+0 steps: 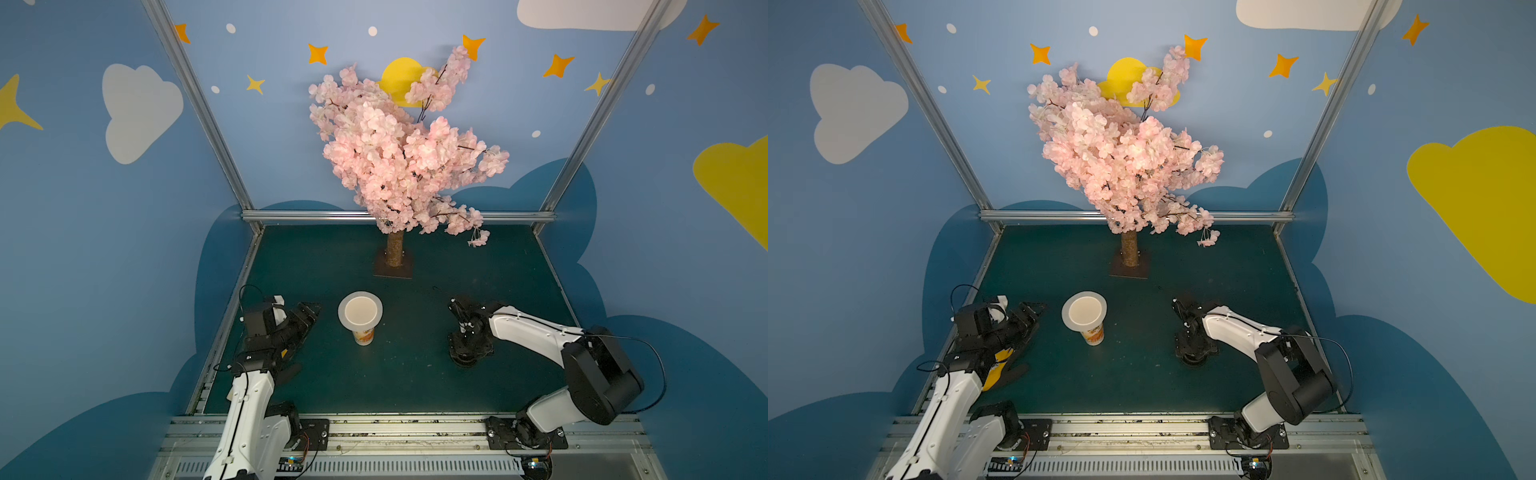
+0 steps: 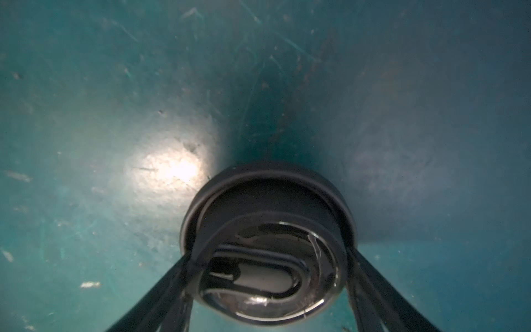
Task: Put the leak-proof paper on the milk tea cups
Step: Pick up the cup lid from the center of the board, then move the cup to the center of the board.
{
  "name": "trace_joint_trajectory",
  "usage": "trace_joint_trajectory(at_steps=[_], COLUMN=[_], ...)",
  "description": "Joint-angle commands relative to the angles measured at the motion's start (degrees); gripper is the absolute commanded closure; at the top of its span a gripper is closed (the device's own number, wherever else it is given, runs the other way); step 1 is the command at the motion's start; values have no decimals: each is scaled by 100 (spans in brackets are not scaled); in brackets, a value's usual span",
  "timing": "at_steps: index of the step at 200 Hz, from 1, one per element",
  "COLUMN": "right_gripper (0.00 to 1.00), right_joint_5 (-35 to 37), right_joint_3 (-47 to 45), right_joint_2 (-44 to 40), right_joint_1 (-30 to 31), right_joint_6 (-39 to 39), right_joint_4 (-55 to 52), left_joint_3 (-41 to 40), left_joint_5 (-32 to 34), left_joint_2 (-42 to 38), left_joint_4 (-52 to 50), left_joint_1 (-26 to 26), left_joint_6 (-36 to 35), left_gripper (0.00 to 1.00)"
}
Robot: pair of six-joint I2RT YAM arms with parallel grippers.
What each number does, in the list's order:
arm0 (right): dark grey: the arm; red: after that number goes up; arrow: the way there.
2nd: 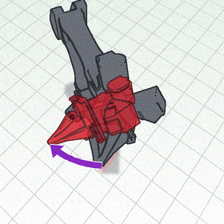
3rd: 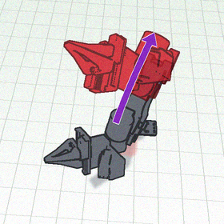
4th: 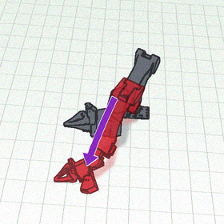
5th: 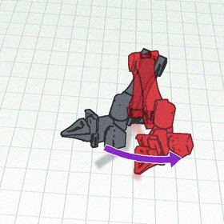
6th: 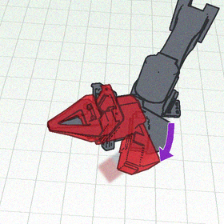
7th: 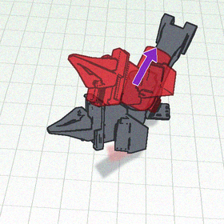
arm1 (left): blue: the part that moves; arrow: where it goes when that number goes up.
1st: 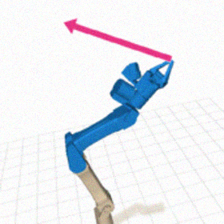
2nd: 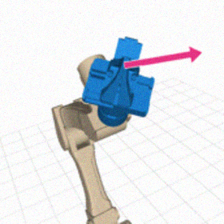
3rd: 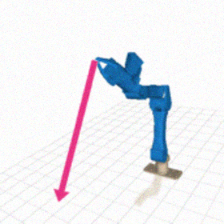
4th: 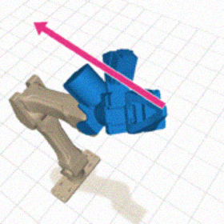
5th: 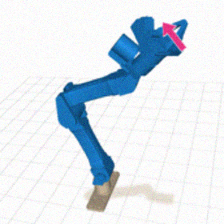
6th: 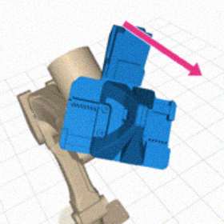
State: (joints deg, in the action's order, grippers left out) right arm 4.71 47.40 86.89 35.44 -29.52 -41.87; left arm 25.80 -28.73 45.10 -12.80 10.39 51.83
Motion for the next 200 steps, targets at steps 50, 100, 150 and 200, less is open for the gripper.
trace_joint_trajectory(at_steps=[50,100,150,200], right_gripper=[26,27,27,27], right_joint_5=[57,-48,-336,-458], right_joint_3=[9,1218,4238,7301], right_joint_2=[-96,-795,29,1708], right_joint_1=[-9,226,912,1664], right_joint_6=[80,581,1735,2566], right_joint_4=[-190,-1337,-2755,-3930], left_joint_3=[-27,-202,-307,-313], left_joint_5=[-71,-472,-619,-678], left_joint_2=[63,823,1608,2145], left_joint_4=[99,647,1305,1792], left_joint_1=[28,10,-262,-380], left_joint_6=[-130,-159,-162,-148], left_gripper=[18,19,22,23])
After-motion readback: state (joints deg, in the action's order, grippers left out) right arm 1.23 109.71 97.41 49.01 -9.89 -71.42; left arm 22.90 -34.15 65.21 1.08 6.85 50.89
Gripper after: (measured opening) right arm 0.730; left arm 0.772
